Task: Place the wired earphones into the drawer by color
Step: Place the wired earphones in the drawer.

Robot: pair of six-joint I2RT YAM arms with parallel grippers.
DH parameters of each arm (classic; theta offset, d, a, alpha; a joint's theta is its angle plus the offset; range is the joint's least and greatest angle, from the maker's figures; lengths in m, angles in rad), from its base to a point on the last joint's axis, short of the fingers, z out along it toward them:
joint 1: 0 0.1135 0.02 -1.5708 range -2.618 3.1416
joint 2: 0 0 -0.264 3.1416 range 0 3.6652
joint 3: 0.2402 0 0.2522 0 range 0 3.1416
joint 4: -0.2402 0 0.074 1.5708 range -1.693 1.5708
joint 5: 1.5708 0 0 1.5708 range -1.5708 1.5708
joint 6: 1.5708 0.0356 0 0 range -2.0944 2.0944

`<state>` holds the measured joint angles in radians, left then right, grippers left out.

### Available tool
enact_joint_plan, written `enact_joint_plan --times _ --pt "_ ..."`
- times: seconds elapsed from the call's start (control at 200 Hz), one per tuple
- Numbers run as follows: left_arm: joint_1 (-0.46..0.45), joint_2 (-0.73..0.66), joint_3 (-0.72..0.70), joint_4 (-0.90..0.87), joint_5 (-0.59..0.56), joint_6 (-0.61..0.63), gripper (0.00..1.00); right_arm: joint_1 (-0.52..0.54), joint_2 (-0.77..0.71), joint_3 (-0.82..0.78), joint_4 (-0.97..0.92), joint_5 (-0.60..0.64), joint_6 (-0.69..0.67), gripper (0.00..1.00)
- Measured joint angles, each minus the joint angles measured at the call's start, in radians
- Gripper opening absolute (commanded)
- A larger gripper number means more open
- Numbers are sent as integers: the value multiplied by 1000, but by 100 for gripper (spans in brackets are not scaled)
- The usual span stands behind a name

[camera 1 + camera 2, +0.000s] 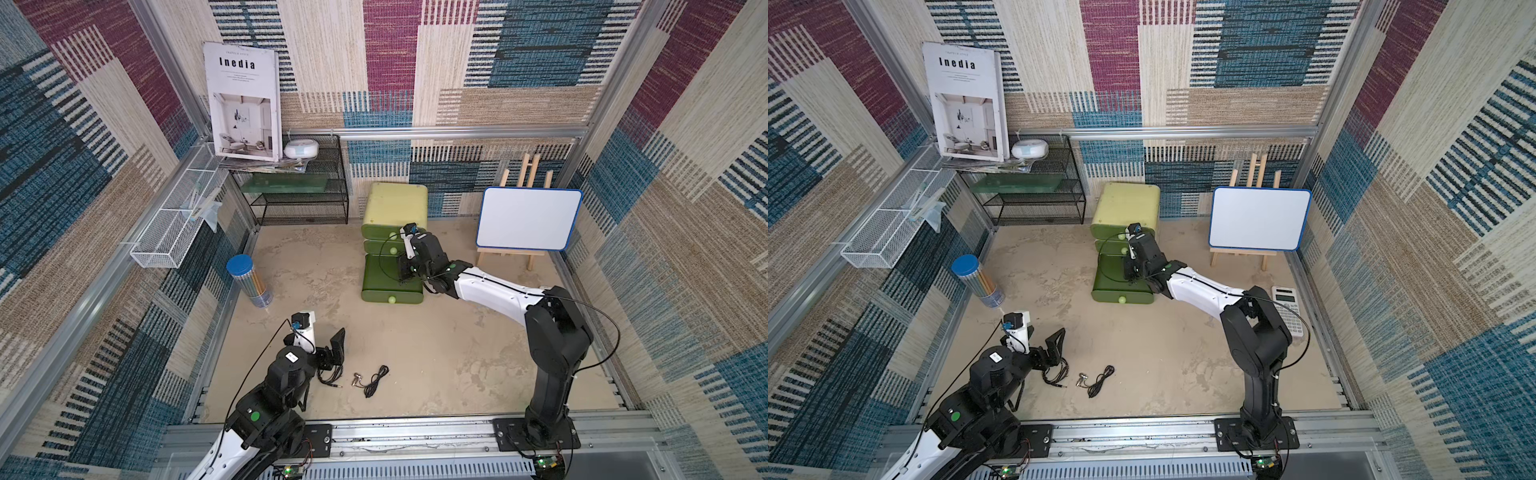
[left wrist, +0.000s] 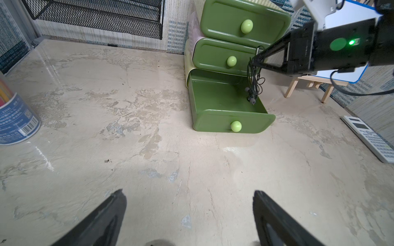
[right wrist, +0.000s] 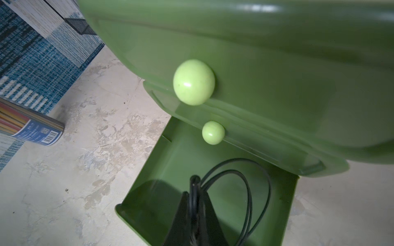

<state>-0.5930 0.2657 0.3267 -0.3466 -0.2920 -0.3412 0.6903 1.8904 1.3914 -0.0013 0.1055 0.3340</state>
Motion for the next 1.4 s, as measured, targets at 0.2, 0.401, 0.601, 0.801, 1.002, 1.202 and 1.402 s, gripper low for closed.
enact_joint_plan --times 0.2,0.401,0.601,0.801,1.002,1.202,1.402 --pt "0 -5 0 -11 0 0 96 -2 65 14 6 -14 11 0" --pt "0 -11 0 -11 0 0 96 -2 106 14 8 -28 21 0" --pt "0 -12 0 -11 0 0 96 -2 116 14 8 -32 22 5" --pt "0 -10 -1 -11 0 0 96 -2 111 14 3 -32 25 38" --pt "0 -1 -1 -11 0 5 97 -2 51 -12 -2 -40 26 50" --pt "0 0 -1 -11 0 11 97 -2 -68 -101 -9 -71 17 54" --pt "0 5 -1 -11 0 12 98 8 -197 -213 -34 -143 14 56"
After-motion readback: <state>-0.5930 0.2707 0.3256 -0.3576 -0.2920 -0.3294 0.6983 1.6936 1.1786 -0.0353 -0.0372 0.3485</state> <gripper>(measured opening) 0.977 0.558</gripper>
